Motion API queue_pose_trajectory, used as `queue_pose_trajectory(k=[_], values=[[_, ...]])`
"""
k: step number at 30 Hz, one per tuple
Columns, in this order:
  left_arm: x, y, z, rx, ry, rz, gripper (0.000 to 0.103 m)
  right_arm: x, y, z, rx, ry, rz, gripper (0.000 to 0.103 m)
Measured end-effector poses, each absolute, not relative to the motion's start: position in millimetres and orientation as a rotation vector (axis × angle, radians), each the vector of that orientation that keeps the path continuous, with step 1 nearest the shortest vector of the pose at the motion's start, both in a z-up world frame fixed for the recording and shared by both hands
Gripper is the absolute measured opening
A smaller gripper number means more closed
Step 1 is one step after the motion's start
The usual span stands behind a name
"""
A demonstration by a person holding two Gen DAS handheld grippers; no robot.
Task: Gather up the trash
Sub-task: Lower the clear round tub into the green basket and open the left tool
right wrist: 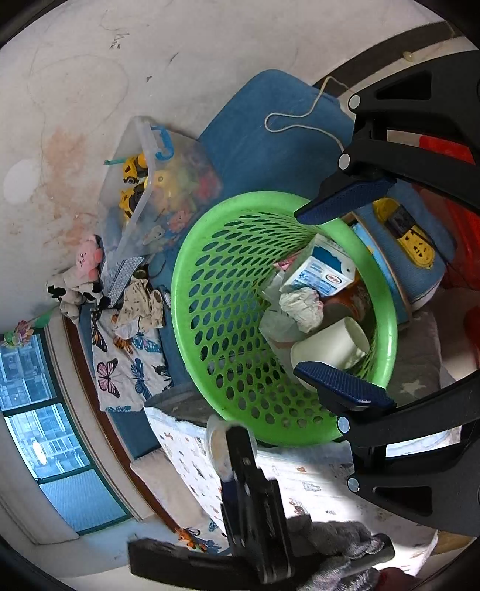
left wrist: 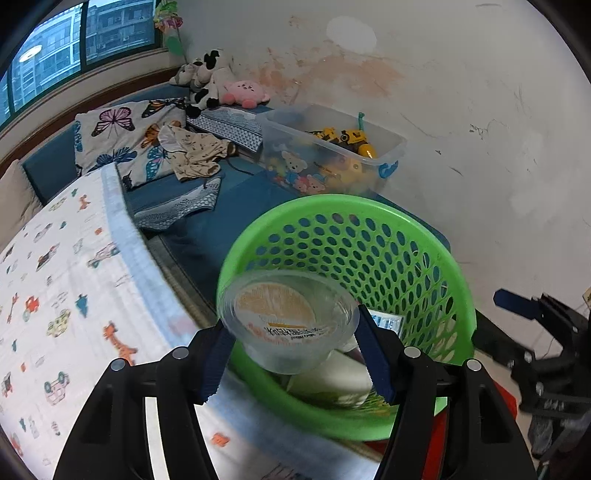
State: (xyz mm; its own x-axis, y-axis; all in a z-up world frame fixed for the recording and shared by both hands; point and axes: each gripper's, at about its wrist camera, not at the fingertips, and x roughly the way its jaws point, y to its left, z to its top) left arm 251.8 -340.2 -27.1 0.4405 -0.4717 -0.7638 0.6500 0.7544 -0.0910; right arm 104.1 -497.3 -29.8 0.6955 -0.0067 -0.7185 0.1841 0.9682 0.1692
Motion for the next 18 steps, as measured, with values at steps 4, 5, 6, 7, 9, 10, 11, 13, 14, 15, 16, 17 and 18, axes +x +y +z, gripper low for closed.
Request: queue_pose_trajectory(k=[4, 5, 6, 7, 9, 10, 11, 13, 14, 15, 16, 17, 18], values=[[252, -352, -29, 0.236, 0.870, -0.710, 0.061, 100, -498, -32, 0.239, 0.791, -0.110, 0.077], [252, -354, -29, 0.236, 0.871, -0.714, 0.062, 99, -498, -33, 0.242, 0.791, -0.110, 0.077], [252, -356, -30, 0.238, 0.870, -0.714, 0.062, 98, -498, -33, 0.245, 0.792, -0.110, 0.077], [253, -357, -31, 0.240, 0.870, -0.714, 0.065, 97, -498, -34, 0.248, 0.793, -0.110, 0.077], [253, -359, -32, 0.230, 0.873, -0.718, 0.077, 95, -499, -35, 0.257, 0.791, -0.110, 0.077], [253, -359, -32, 0.221, 0.872, -0.725, 0.077, 93, -499, -35, 0.263, 0.789, -0.112, 0.077], [254, -359, -32, 0.216, 0.871, -0.727, 0.078, 92, -500, -35, 0.268, 0.788, -0.112, 0.077], [253, -358, -32, 0.203, 0.873, -0.734, 0.079, 90, -500, -36, 0.281, 0.785, -0.113, 0.077], [253, -356, -32, 0.194, 0.875, -0.735, 0.079, 88, -500, -36, 0.287, 0.783, -0.113, 0.077], [251, -352, -31, 0.186, 0.876, -0.734, 0.079, 87, -500, -36, 0.290, 0.784, -0.113, 0.077], [250, -349, -30, 0.183, 0.874, -0.734, 0.079, 86, -498, -37, 0.290, 0.784, -0.114, 0.077], [248, -346, -28, 0.183, 0.869, -0.732, 0.079, 85, -496, -37, 0.288, 0.782, -0.116, 0.077], [246, -342, -27, 0.185, 0.862, -0.727, 0.079, 84, -494, -37, 0.287, 0.782, -0.115, 0.077]])
